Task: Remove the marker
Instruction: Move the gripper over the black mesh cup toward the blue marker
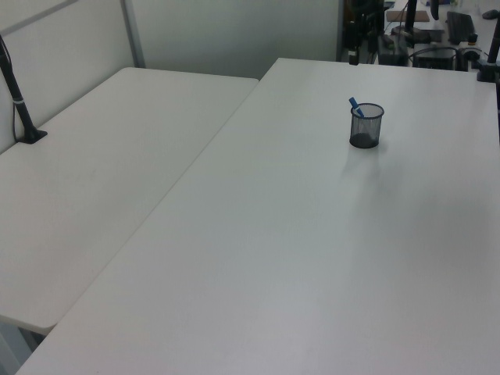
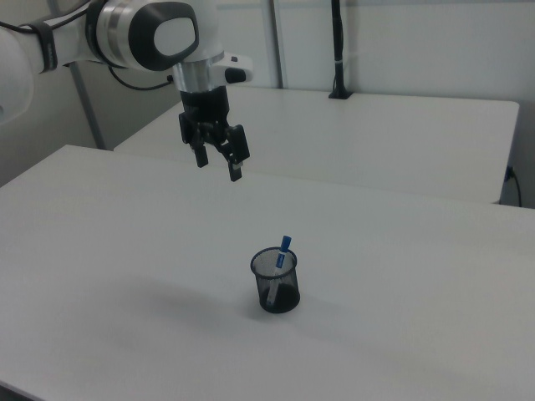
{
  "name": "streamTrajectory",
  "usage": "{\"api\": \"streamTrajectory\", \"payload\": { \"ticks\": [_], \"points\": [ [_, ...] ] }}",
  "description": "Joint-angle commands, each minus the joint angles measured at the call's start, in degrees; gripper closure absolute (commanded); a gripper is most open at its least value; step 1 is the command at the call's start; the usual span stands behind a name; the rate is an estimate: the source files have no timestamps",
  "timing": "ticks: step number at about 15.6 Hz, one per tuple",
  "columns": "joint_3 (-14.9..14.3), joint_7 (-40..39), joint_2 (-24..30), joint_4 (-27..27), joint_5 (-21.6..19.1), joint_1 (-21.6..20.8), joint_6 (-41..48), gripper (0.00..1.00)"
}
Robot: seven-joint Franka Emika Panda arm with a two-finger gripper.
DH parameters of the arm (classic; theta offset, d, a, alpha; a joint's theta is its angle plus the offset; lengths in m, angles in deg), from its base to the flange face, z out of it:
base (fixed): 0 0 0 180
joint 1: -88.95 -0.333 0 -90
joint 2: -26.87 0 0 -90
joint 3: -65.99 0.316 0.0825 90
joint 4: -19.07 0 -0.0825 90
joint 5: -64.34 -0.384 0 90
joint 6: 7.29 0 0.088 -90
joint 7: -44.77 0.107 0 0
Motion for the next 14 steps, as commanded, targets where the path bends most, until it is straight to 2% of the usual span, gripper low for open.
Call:
{"api": "streamTrajectory", "payload": {
  "ticks": [1,4,10,14],
  "points": [
    [-0.3,-4.3,1.3,-0.5,-2.1,1.9,1.4,0.0],
    [-0.3,-5.1,1.3,-0.4,-4.1,2.4,1.4,0.0],
    [-0.5,-5.4,1.6,-0.5,-4.1,2.8,2.5,0.0],
    [-0.7,-6.7,1.3,-0.1,-4.1,6.1,1.8,0.0]
  ]
}}
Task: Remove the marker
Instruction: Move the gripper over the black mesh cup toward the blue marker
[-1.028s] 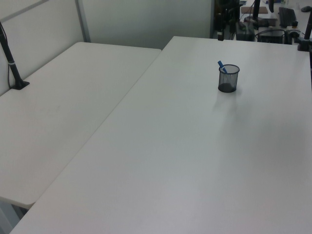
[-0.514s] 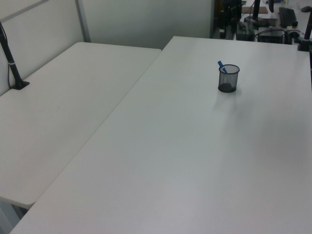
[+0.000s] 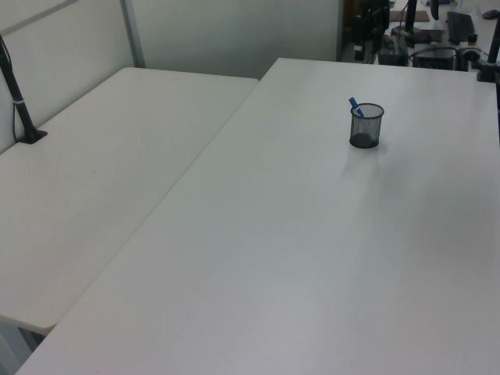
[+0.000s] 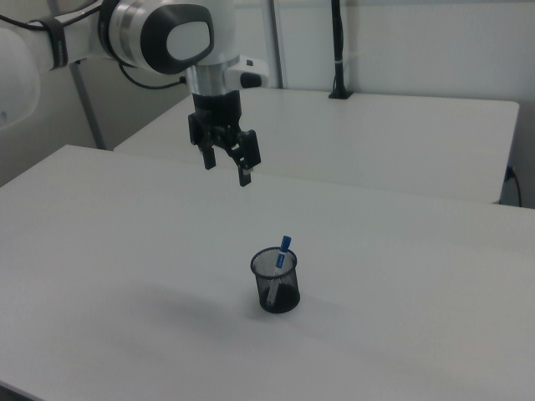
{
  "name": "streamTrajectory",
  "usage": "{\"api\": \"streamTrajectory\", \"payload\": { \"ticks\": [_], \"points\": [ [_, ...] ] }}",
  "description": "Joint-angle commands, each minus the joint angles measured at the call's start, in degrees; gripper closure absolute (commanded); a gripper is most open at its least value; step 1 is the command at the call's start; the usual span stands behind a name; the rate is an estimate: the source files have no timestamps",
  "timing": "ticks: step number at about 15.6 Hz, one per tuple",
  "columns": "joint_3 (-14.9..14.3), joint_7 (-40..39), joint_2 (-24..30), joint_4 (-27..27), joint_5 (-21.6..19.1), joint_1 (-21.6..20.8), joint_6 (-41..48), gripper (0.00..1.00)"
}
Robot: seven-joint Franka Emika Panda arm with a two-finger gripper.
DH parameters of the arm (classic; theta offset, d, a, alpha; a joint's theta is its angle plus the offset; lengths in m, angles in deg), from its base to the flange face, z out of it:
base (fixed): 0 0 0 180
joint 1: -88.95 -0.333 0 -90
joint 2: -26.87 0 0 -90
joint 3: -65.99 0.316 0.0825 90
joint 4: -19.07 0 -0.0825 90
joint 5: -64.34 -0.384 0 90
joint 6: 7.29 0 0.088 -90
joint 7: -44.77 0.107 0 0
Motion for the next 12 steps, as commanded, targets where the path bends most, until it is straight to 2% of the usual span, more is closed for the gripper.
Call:
{"api": "streamTrajectory", "payload": {
  "ticks": [1,8,12],
  "points": [
    [-0.6,-3.8,1.1,-0.1,-1.2,3.2,1.1,0.0],
    [-2.4,-7.5,0.3,-0.3,-0.4,4.1,0.7,0.0],
    [-3.6,-8.5,-3.4,-0.6,-0.1,3.8,-4.1,0.0]
  ]
}}
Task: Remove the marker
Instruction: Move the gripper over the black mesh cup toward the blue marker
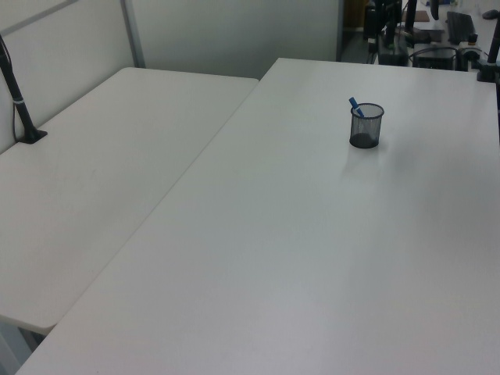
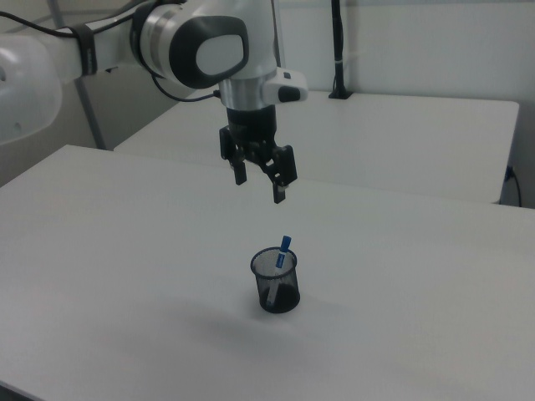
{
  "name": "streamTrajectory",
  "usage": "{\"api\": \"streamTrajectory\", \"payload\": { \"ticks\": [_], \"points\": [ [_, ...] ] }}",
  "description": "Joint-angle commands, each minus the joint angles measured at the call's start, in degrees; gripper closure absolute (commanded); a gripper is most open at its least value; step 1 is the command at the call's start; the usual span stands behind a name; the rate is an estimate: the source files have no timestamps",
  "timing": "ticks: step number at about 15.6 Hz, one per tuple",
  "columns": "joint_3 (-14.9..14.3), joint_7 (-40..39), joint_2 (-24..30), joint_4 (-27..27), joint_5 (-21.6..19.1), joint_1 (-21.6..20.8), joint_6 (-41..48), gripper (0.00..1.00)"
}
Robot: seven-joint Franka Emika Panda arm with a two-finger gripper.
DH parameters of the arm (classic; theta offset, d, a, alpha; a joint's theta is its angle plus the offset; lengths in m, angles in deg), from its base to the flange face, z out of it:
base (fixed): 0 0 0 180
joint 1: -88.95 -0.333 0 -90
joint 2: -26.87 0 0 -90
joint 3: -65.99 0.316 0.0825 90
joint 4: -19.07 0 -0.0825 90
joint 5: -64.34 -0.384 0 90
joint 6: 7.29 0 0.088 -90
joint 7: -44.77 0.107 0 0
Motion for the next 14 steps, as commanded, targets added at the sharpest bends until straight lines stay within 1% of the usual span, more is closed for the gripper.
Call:
{"api": "streamTrajectory", "payload": {
  "ticks": [1,7,9,14],
  "points": [
    [-1.2,-1.7,-3.2,-0.4,0.3,-0.9,-3.4,0.0],
    [-1.0,-3.4,-8.3,-0.6,0.4,-1.3,-7.6,0.0],
    [-0.9,-3.3,-9.2,-0.6,0.5,-1.6,-9.3,0.0],
    [-0.8,-3.3,-11.3,-0.6,1.1,-1.9,-11.3,0.1]
  ]
}}
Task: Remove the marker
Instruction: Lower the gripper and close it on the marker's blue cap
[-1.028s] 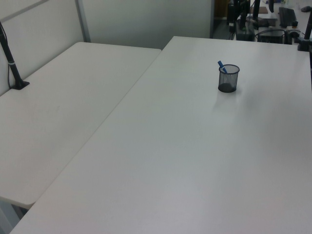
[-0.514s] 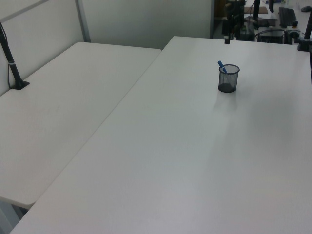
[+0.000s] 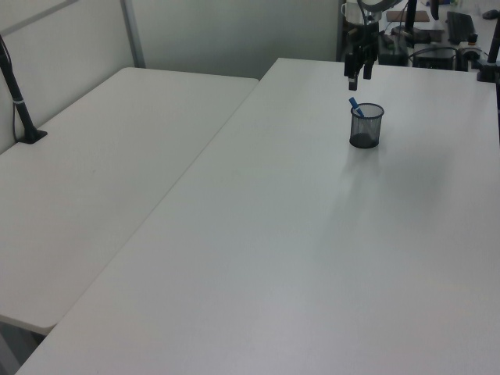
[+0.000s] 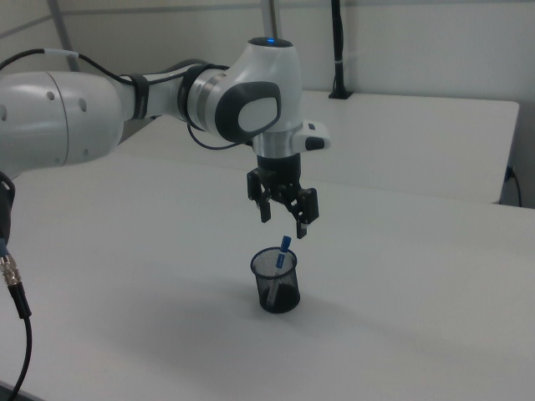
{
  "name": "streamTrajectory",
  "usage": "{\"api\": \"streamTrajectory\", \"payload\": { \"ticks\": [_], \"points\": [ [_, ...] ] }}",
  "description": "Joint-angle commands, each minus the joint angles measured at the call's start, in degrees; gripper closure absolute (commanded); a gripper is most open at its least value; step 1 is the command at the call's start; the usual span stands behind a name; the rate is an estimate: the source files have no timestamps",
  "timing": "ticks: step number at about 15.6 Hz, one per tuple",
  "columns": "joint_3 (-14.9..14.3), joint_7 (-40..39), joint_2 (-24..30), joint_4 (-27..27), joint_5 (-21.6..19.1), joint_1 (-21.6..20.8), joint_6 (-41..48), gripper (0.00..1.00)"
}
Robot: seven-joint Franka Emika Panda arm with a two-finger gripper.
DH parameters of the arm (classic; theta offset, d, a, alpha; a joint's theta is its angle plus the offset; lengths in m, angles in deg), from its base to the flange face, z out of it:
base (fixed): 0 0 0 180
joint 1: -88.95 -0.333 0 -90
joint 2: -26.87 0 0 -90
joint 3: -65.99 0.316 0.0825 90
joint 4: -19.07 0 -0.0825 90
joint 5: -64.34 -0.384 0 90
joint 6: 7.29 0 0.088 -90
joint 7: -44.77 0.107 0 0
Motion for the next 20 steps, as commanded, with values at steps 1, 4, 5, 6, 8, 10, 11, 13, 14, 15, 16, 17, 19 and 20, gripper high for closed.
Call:
{"api": "streamTrajectory", "payload": {
  "ticks": [1,4,5,6,8,10,11,13,14,15,16,17,19,20],
  "points": [
    [-0.6,-1.2,-0.4,-0.4,1.0,-0.7,-1.8,0.1],
    [-0.6,-1.2,-1.1,-0.4,1.4,-0.7,-2.0,0.18],
    [-0.5,-1.5,-1.2,-0.5,1.8,-1.0,-2.0,0.21],
    [-0.6,-1.7,-1.3,-0.5,2.1,-1.5,-2.0,0.24],
    [-0.6,-1.8,-2.0,-0.5,2.5,-1.9,-2.1,0.28],
    [-0.6,-1.8,-2.7,-0.4,2.5,-2.0,-2.1,0.29],
    [-0.6,-1.8,-2.8,-0.4,2.5,-2.0,-2.1,0.29],
    [-0.6,-1.8,-3.0,-0.4,2.7,-2.0,-2.1,0.32],
    [-0.6,-1.8,-3.1,-0.4,2.8,-2.1,-2.1,0.33],
    [-0.5,-1.8,-3.2,-0.4,2.8,-2.1,-2.2,0.36],
    [-0.6,-1.8,-3.1,-0.4,2.7,-2.1,-3.0,0.39],
    [-0.5,-1.8,-3.1,-0.4,2.7,-2.1,-3.7,0.44],
    [-0.6,-1.9,-3.4,-0.4,2.6,-2.1,-3.8,0.55],
    [-0.6,-1.9,-3.4,-0.4,2.6,-2.1,-3.8,0.61]
  ]
}}
